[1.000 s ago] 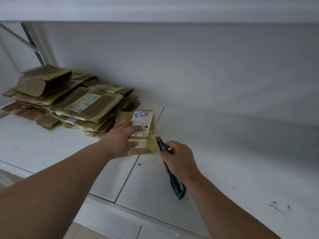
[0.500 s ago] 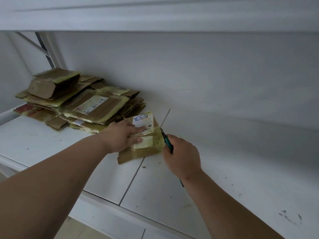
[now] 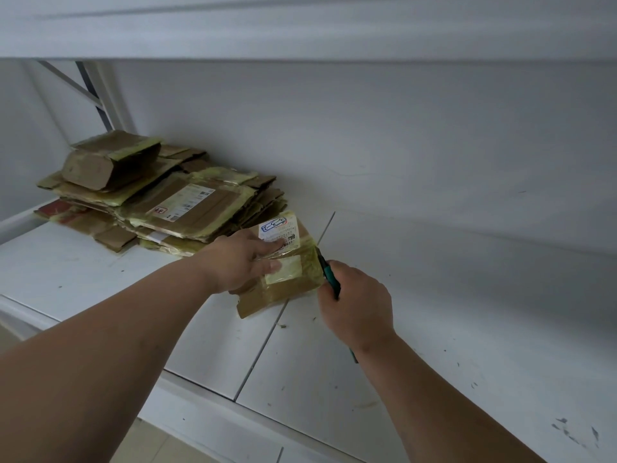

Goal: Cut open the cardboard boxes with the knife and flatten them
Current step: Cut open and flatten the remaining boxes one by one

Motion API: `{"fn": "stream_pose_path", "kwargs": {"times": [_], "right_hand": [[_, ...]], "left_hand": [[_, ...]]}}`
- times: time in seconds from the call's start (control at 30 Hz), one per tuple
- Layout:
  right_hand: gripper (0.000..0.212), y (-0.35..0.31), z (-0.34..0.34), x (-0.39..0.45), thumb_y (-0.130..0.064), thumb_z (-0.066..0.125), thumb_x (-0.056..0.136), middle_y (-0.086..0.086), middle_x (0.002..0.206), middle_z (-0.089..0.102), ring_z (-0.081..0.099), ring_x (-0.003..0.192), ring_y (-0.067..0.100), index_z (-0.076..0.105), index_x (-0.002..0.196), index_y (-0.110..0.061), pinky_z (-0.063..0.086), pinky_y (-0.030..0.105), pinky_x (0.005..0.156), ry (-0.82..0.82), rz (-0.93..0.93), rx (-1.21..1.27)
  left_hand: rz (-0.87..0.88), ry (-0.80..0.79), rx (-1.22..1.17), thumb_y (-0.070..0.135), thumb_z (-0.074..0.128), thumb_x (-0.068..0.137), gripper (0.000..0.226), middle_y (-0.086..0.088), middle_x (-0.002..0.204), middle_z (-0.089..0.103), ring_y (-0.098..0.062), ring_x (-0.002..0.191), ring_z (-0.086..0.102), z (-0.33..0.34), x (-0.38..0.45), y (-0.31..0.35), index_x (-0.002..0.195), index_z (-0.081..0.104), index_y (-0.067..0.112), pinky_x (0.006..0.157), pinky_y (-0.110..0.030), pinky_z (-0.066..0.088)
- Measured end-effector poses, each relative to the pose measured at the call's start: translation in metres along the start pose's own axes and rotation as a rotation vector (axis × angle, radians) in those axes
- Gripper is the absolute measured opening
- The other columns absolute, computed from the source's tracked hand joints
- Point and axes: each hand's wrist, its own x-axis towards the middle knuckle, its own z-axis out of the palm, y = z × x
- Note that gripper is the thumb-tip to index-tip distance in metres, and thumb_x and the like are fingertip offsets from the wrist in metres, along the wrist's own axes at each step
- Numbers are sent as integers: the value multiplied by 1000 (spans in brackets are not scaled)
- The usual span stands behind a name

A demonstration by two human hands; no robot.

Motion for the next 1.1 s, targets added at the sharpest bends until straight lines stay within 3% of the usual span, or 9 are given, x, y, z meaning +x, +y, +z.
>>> {"fn": "stream_pose_path", "kwargs": {"times": [0.27,0.3,0.37,0.47,0.6,0.73,0.9,1.0,1.1], "right_hand": [[24,-4,0,6,-32,36,84,-8,62,42,43,55,16,57,90,-22,31,27,50,-62,24,-47],[15,-2,1,6,-30,39,86,-8,62,41,40,53,14,52,83,-23,29,27,50,-83,45,-55],[20,3,2,0,-24,45,90,-6,60,40,36,50,11,38,71,-25,26,27,48,-129,92,-67],[11,6,6,-8,-25,47,90,-6,61,44,41,52,11,46,79,-26,29,26,49,-120,80,-39],[24,-8,2,7,-29,42,82,-12,57,37,37,49,9,64,90,-22,25,23,47,43,14,23],[11,-11,-3,18,-31,40,82,-9,57,38,38,49,14,49,79,-25,23,23,46,34,-54,-35],[19,-6,6,11,-29,40,81,-7,57,42,43,48,20,57,82,-21,33,26,46,41,-49,-51],[18,-5,7,8,-32,35,80,-7,55,39,41,46,20,50,76,-24,30,25,43,62,-62,-54],[20,-4,8,9,-30,38,80,-7,56,39,42,48,20,55,80,-21,29,25,45,35,-44,-68]], "left_hand": [[-3,30,-2,55,42,97,51,-4,147,37,-26,130,43,3,0,3,146,38,42,108,-34,35],[-14,54,-33,54,41,97,50,-5,145,40,-26,129,44,2,0,4,145,39,41,106,-32,36],[-39,107,-97,51,41,99,48,-7,137,46,-25,124,47,-3,-1,6,145,42,37,96,-28,37],[-37,92,-122,50,44,99,48,-4,126,48,-21,117,51,-14,-3,4,145,44,34,88,-25,36],[-14,15,-26,55,41,97,52,-1,136,43,-20,125,46,-10,-2,0,147,38,39,100,-30,37],[-15,21,-45,55,42,97,52,-1,142,39,-20,127,44,-3,-3,-2,147,37,40,104,-31,37],[-11,17,-35,55,41,97,52,0,146,37,-19,132,41,-3,-3,-4,147,37,41,108,-34,34],[-8,29,-39,54,41,98,51,-2,144,39,-20,130,42,-5,-2,-1,147,37,40,109,-35,35],[-2,31,-43,53,42,98,51,-2,143,40,-20,129,43,-6,-3,-1,147,38,39,108,-36,36]]}}
